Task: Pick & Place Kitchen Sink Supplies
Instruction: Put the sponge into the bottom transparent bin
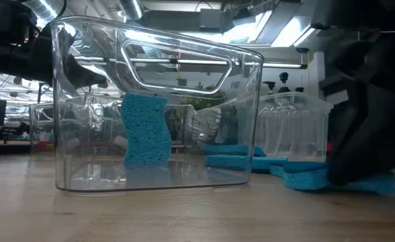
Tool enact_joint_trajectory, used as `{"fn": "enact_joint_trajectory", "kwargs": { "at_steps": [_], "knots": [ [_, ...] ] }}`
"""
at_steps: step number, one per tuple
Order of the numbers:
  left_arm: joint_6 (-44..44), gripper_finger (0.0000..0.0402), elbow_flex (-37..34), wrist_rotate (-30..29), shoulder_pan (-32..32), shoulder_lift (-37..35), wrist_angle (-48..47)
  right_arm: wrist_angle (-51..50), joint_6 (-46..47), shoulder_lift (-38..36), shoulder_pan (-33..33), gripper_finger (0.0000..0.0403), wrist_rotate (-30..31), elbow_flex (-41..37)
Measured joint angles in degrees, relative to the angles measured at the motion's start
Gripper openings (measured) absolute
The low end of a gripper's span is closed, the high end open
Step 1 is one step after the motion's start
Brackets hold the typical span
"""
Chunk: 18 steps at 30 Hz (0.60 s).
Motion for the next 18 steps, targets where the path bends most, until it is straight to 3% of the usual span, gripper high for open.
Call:
{"fn": "enact_joint_trajectory", "kwargs": {
  "at_steps": [11, 18],
  "knots": [
    [0.0, 0.0002, 0.0, 0.0, 0.0, 0.0, 0.0, -4.0, 19.5, -4.9, 3.9, 0.0006, 9.3, 0.0],
    [0.0, 0.0002, 0.0, 0.0, 0.0, 0.0, 0.0, -12.8, 37.3, -8.7, 6.7, 0.0006, 7.3, 0.0]
  ]
}}
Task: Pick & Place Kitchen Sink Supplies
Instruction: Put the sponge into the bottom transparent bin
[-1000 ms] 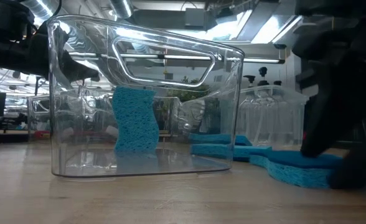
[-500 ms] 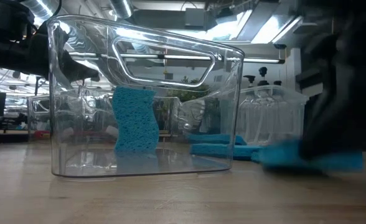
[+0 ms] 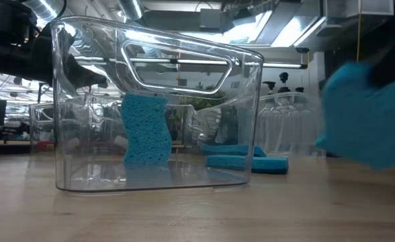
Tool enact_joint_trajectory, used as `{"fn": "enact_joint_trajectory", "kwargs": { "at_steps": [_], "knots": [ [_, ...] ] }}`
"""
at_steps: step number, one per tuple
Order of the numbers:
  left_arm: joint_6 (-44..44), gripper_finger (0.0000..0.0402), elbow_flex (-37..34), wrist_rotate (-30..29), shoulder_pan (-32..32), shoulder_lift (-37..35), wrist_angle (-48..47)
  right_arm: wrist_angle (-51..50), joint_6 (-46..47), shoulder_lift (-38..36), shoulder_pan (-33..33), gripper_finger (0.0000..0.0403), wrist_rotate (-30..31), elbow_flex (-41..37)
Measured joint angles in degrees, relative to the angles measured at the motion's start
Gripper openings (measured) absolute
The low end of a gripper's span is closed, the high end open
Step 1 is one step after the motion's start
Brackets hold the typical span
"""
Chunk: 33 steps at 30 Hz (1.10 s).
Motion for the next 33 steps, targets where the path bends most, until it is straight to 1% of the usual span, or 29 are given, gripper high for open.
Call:
{"fn": "enact_joint_trajectory", "kwargs": {
  "at_steps": [3, 8, 11, 15, 17, 19, 23, 26, 28, 33],
  "knots": [
    [0.0, 0.0002, 0.0, 0.0, 0.0, 0.0, 0.0, -3.0, 5.6, -4.1, 0.8, 0.0006, -4.2, 0.0],
    [0.0, 0.0002, 0.0, 0.0, 0.0, 0.0, 0.0, -1.9, 8.4, -11.5, 2.1, 0.0006, -6.3, 0.1],
    [0.0, 0.0002, 0.0, 0.0, 0.0, 0.0, 0.0, 0.4, 8.5, -14.1, 2.6, 0.0006, -6.3, 0.2],
    [0.0, 0.0002, 0.0, 0.0, 0.0, 0.0, 0.0, 4.8, 5.6, -14.9, 2.7, 0.0006, -6.7, 0.1],
    [0.0, 0.0002, 0.0, 0.0, 0.0, 0.0, 0.0, 8.2, 5.1, -14.9, 2.7, 0.0005, -7.6, -1.5],
    [0.0, 0.0002, 0.0, 0.0, 0.0, 0.0, 0.0, 12.9, 5.2, -14.9, 2.7, 0.0005, -9.8, -4.6],
    [0.0, 0.0002, 0.0, 0.0, 0.0, 0.0, 0.0, 29.2, 4.0, -14.9, 2.4, 0.0005, -13.4, -12.3],
    [0.0, 0.0002, 0.0, 0.0, 0.0, 0.0, 0.0, 37.9, 2.2, -14.9, 1.8, 0.0005, -16.3, -15.8],
    [0.0, 0.0002, 0.0, 0.0, 0.0, 0.0, 0.0, 40.0, 1.8, -14.9, 1.2, 0.0005, -17.7, -16.4],
    [0.0, 0.0002, 0.0, 0.0, 0.0, 0.0, 0.0, 40.4, 1.4, -14.9, -0.8, 0.0005, -23.6, -15.4]
  ]
}}
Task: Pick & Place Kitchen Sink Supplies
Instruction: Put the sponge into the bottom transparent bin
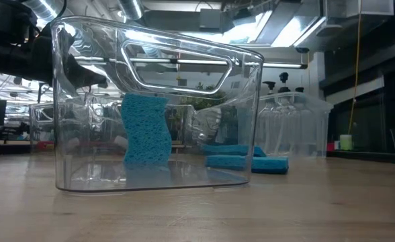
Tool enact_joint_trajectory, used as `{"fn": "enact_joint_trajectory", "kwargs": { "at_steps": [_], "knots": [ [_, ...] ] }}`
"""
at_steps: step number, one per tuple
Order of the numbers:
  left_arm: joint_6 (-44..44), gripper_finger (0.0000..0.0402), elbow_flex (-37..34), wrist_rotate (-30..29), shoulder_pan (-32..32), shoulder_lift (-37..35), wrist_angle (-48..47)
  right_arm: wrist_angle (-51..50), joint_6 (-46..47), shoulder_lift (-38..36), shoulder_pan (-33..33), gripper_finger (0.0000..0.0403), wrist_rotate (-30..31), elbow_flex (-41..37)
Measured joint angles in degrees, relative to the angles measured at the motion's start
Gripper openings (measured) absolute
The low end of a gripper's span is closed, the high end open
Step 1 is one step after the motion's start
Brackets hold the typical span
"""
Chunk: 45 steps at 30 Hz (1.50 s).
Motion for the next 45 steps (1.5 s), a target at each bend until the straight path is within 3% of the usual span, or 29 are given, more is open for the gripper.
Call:
{"fn": "enact_joint_trajectory", "kwargs": {
  "at_steps": [7, 16, 24, 45],
  "knots": [
    [0.0, 0.0002, 0.0, 0.0, 0.0, 0.0, 0.0, 0.0, -1.3, 0.0, -3.8, 0.0007, -8.6, 0.1],
    [0.0, 0.0002, 0.0, 0.0, 0.0, 0.0, 0.0, 4.9, -11.7, 0.0, -6.9, 0.0010, -15.8, 0.1],
    [0.0, 0.0002, 0.0, 0.0, 0.0, 0.0, 0.0, 7.3, -16.5, 0.3, -8.2, 0.0011, -18.2, 0.1],
    [0.0, 0.0002, 0.0, 0.0, 0.0, 0.0, 0.0, 7.1, -17.4, 1.9, -9.4, 0.0007, -20.0, 0.1]
  ]
}}
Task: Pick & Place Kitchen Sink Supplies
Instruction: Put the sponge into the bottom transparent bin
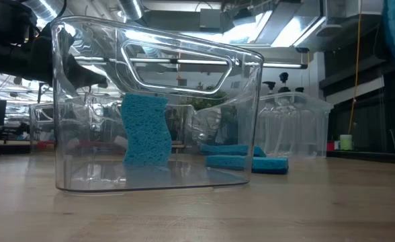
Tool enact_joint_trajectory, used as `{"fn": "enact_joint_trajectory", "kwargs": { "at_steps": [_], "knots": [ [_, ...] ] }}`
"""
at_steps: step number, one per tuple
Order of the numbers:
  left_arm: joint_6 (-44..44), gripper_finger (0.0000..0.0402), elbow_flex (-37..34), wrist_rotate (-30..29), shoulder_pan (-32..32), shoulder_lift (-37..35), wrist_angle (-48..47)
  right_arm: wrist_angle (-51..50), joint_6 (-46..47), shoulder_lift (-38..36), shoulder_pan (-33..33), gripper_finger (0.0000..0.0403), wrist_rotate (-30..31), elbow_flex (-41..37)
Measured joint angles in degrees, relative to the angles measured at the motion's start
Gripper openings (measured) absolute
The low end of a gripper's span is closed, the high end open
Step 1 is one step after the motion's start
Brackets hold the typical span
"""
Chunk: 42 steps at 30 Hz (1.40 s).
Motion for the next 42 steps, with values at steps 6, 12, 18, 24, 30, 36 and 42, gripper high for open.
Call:
{"fn": "enact_joint_trajectory", "kwargs": {
  "at_steps": [6, 12, 18, 24, 30, 36, 42],
  "knots": [
    [0.0, 0.0002, 0.0, 0.0, 0.0, 0.0, 0.0, -0.6, -2.3, 0.0, 0.0, 0.0015, 1.4, 0.0],
    [0.0, 0.0002, 0.0, 0.0, 0.0, 0.0, 0.0, -0.7, -2.4, 0.0, 0.0, 0.0040, 1.4, 0.0],
    [0.0, 0.0002, 0.0, 0.0, 0.0, 0.0, 0.0, -1.1, -2.6, 0.0, 0.0, 0.0057, 1.4, 0.0],
    [0.0, 0.0002, 0.0, 0.0, 0.0, 0.0, 0.0, -1.1, -2.8, 0.0, 0.0, 0.0088, 1.4, 0.0],
    [0.0, 0.0002, 0.0, 0.0, 0.0, 0.0, 0.0, -1.2, -2.7, 0.0, 0.0, 0.0134, 1.4, 0.0],
    [0.0, 0.0002, 0.0, 0.0, 0.0, 0.0, 0.0, -1.3, -2.8, 0.0, -0.8, 0.0182, 0.9, 0.0],
    [0.0, 0.0002, 0.0, 0.0, 0.0, 0.0, 0.0, -1.3, -6.7, 0.0, -2.0, 0.0213, -1.3, 0.0]
  ]
}}
